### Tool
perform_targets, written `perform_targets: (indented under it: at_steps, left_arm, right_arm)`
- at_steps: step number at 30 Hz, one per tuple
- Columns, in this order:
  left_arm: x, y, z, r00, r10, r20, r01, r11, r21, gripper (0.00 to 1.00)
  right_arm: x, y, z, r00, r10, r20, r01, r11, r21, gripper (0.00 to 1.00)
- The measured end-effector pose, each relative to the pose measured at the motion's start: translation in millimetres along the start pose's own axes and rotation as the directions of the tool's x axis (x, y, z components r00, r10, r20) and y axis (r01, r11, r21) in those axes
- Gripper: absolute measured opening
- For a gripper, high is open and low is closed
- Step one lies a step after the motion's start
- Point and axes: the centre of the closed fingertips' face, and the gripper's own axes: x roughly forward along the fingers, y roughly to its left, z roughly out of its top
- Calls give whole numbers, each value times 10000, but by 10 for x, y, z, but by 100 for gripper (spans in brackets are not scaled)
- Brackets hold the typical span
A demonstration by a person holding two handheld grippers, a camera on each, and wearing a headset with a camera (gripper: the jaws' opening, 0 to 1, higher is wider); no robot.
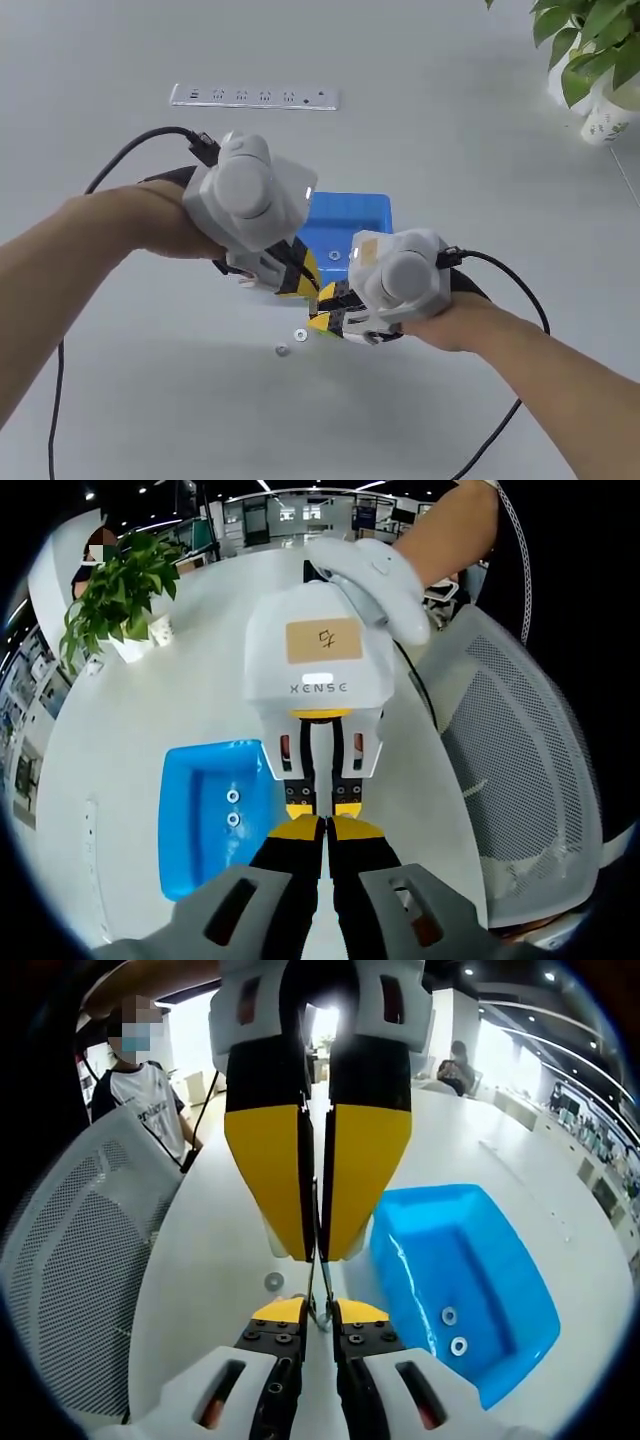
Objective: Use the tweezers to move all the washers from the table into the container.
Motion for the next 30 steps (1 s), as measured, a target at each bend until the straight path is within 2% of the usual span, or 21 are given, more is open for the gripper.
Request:
perform_targets:
  at_steps: [13,30]
  left_arm:
    - [2,15,-9,10000,-4,-8,4,10000,14,5]
    - [7,11,-13,9999,-119,-46,119,9999,15,5]
  right_arm:
    - [0,-12,0,10000,-17,2,17,9996,286,10]
    - [-16,11,-12,10000,26,-31,-25,9995,306,9]
